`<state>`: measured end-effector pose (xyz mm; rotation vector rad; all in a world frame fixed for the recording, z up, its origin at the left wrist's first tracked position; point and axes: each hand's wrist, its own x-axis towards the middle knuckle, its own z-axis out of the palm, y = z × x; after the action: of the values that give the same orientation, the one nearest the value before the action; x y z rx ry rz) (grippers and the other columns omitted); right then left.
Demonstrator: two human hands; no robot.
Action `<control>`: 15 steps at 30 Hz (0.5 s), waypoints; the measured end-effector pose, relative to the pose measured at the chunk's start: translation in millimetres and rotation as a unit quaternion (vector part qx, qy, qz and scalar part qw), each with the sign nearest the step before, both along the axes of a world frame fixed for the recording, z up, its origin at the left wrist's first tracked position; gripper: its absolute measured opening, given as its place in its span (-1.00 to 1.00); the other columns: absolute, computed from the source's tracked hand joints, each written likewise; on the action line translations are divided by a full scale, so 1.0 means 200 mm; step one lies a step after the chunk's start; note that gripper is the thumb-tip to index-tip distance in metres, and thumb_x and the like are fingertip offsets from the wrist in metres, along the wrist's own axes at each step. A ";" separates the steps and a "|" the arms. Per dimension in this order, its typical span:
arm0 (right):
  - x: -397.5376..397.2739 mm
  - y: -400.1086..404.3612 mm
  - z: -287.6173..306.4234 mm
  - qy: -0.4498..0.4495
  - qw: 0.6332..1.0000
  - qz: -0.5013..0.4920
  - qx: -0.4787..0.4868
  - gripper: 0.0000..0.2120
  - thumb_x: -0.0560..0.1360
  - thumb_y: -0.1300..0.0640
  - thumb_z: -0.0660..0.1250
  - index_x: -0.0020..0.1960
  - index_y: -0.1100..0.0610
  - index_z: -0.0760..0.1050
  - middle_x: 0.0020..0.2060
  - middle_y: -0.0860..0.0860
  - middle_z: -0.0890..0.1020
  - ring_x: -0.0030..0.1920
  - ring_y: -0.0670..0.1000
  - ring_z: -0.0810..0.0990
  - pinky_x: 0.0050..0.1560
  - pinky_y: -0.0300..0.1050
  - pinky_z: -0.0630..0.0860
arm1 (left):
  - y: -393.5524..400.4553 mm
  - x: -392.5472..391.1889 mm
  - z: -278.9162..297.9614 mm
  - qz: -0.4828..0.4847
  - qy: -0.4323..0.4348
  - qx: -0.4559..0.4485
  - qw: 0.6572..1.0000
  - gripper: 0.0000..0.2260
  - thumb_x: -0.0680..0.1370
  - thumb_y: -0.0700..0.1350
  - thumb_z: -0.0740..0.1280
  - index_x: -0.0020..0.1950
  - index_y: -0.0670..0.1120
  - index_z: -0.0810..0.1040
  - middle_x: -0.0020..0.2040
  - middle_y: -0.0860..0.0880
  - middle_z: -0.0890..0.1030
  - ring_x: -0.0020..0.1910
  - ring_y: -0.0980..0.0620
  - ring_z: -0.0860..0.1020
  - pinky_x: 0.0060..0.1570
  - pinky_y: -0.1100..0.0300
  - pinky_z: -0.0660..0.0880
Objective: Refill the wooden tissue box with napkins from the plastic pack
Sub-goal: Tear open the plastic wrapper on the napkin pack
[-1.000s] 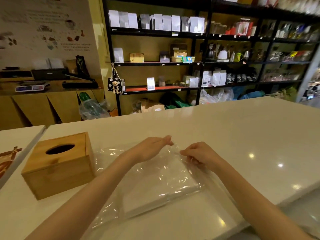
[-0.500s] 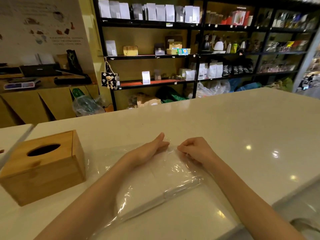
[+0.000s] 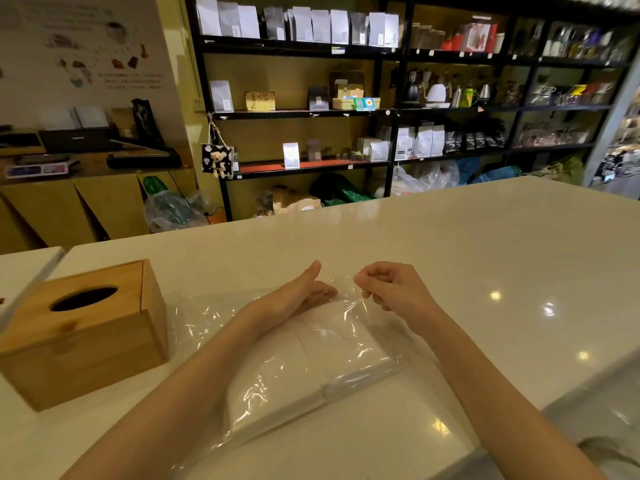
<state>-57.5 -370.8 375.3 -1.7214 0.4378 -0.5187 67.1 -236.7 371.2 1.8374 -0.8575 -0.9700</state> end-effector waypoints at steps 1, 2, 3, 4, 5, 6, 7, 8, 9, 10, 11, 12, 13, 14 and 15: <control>0.00 0.00 0.00 0.002 1.000 0.002 0.003 -0.87 0.44 0.20 0.39 -0.28 0.12 0.55 -0.56 -0.08 0.55 -0.59 -0.15 0.31 -0.54 -0.36 0.25 | 0.00 0.00 0.01 0.009 -0.002 -0.006 1.000 -0.41 0.57 0.20 -0.15 0.17 -0.12 0.52 0.18 -0.01 0.55 0.18 0.12 0.50 0.18 0.37 0.31; 0.00 0.00 0.00 0.002 1.000 0.005 0.007 -0.88 0.44 0.19 0.39 -0.27 0.11 0.56 -0.56 -0.08 0.55 -0.59 -0.14 0.30 -0.54 -0.34 0.24 | 0.01 0.00 0.02 0.023 -0.013 -0.009 1.000 -0.44 0.58 0.19 -0.08 0.12 -0.15 0.56 0.10 -0.03 0.59 0.10 0.10 0.53 0.10 0.42 0.38; 0.00 0.00 0.00 0.001 1.000 0.007 0.013 -0.90 0.44 0.20 0.38 -0.25 0.12 0.58 -0.54 -0.08 0.55 -0.59 -0.13 0.30 -0.54 -0.33 0.22 | 0.02 0.00 0.04 0.037 -0.035 -0.011 0.999 -0.48 0.58 0.16 0.00 0.08 -0.19 0.58 0.04 -0.03 0.61 0.03 0.09 0.55 -0.01 0.46 0.43; 0.00 -0.01 0.00 -0.002 1.000 0.011 0.019 -0.92 0.45 0.21 0.38 -0.23 0.14 0.59 -0.53 -0.06 0.55 -0.59 -0.12 0.30 -0.55 -0.33 0.21 | 0.04 0.01 0.06 0.042 -0.066 -0.010 0.997 -0.53 0.57 0.12 0.08 0.05 -0.22 0.60 0.00 -0.05 0.62 -0.02 0.07 0.55 -0.09 0.46 0.45; 0.00 -0.01 0.00 -0.006 1.000 0.014 0.024 -0.93 0.45 0.22 0.37 -0.20 0.16 0.59 -0.51 -0.04 0.55 -0.58 -0.11 0.30 -0.56 -0.33 0.21 | 0.06 0.02 0.08 0.040 -0.103 -0.007 0.994 -0.59 0.56 0.08 0.15 0.01 -0.22 0.62 0.00 -0.08 0.63 -0.04 0.05 0.55 -0.11 0.41 0.45; 0.00 -0.01 0.00 -0.011 0.999 0.016 0.028 -0.94 0.46 0.23 0.36 -0.17 0.18 0.60 -0.49 -0.03 0.56 -0.58 -0.11 0.31 -0.57 -0.33 0.21 | 0.08 0.03 0.10 0.034 -0.138 0.000 0.990 -0.64 0.54 0.05 0.20 -0.01 -0.21 0.63 0.01 -0.12 0.64 -0.05 0.04 0.55 -0.08 0.35 0.44; 0.00 -0.01 0.00 -0.015 0.999 0.018 0.031 -0.93 0.46 0.23 0.35 -0.15 0.20 0.60 -0.47 -0.01 0.57 -0.57 -0.11 0.32 -0.57 -0.33 0.22 | 0.11 0.04 0.12 0.026 -0.165 0.008 0.986 -0.67 0.53 0.04 0.23 -0.04 -0.20 0.63 0.01 -0.12 0.66 -0.08 0.05 0.56 -0.07 0.29 0.44; 0.00 -0.01 -0.01 -0.018 0.999 0.017 0.033 -0.93 0.46 0.24 0.34 -0.15 0.21 0.61 -0.46 0.00 0.58 -0.56 -0.11 0.33 -0.57 -0.32 0.22 | 0.14 0.06 0.13 0.021 -0.173 0.020 0.984 -0.70 0.52 0.02 0.25 -0.06 -0.18 0.63 -0.02 -0.10 0.67 -0.10 0.06 0.57 -0.08 0.26 0.43; 0.01 -0.01 -0.01 -0.020 0.999 0.015 0.038 -0.93 0.46 0.25 0.34 -0.15 0.21 0.60 -0.44 0.01 0.58 -0.53 -0.10 0.35 -0.56 -0.31 0.23 | 0.18 0.06 0.15 0.019 -0.170 0.030 0.985 -0.73 0.53 0.01 0.26 -0.08 -0.17 0.62 -0.06 -0.08 0.67 -0.13 0.07 0.58 -0.11 0.25 0.43; 0.01 -0.01 -0.01 -0.022 0.999 0.010 0.043 -0.93 0.45 0.26 0.34 -0.17 0.21 0.60 -0.44 0.02 0.59 -0.51 -0.10 0.36 -0.55 -0.30 0.24 | 0.21 0.07 0.16 0.017 -0.165 0.038 0.985 -0.76 0.53 -0.01 0.26 -0.11 -0.14 0.61 -0.12 -0.06 0.66 -0.16 0.08 0.59 -0.13 0.26 0.44; 0.01 -0.01 -0.01 -0.023 0.999 0.004 0.048 -0.92 0.45 0.26 0.34 -0.20 0.20 0.60 -0.45 0.01 0.59 -0.48 -0.09 0.37 -0.53 -0.29 0.25 | 0.25 0.07 0.17 0.017 -0.164 0.044 0.985 -0.78 0.53 -0.02 0.26 -0.12 -0.13 0.60 -0.15 -0.05 0.65 -0.20 0.08 0.58 -0.14 0.26 0.45; 0.01 -0.02 -0.01 -0.023 0.999 -0.003 0.048 -0.91 0.44 0.26 0.34 -0.22 0.18 0.60 -0.46 0.00 0.59 -0.46 -0.08 0.38 -0.50 -0.28 0.26 | 0.28 0.07 0.17 0.020 -0.169 0.049 0.984 -0.80 0.53 -0.02 0.27 -0.13 -0.12 0.59 -0.17 -0.06 0.64 -0.22 0.07 0.57 -0.13 0.24 0.46; 0.01 -0.01 -0.02 -0.024 0.999 -0.009 0.043 -0.91 0.43 0.27 0.34 -0.22 0.16 0.59 -0.47 -0.02 0.59 -0.43 -0.06 0.40 -0.47 -0.26 0.28 | 0.32 0.08 0.17 0.027 -0.177 0.054 0.982 -0.81 0.52 -0.03 0.28 -0.12 -0.12 0.59 -0.18 -0.07 0.64 -0.23 0.06 0.56 -0.12 0.22 0.46; 0.02 0.00 -0.03 -0.023 0.999 -0.019 0.027 -0.92 0.43 0.27 0.34 -0.19 0.14 0.59 -0.45 -0.03 0.60 -0.39 -0.04 0.43 -0.43 -0.25 0.31 | 0.35 0.08 0.16 0.036 -0.189 0.055 0.980 -0.84 0.51 -0.05 0.29 -0.11 -0.12 0.59 -0.19 -0.06 0.64 -0.23 0.05 0.56 -0.13 0.22 0.47; 0.03 0.01 -0.04 -0.016 0.999 -0.033 -0.003 -0.91 0.42 0.27 0.35 -0.11 0.12 0.57 -0.40 -0.02 0.61 -0.32 -0.01 0.48 -0.37 -0.24 0.35 | 0.39 0.08 0.16 0.047 -0.203 0.055 0.976 -0.87 0.51 -0.08 0.30 -0.10 -0.11 0.59 -0.20 -0.04 0.63 -0.24 0.06 0.55 -0.15 0.25 0.47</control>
<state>-51.7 -368.1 368.3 -1.7066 0.4713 -0.5959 82.4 -159.2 403.6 2.1937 -0.9612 -0.5974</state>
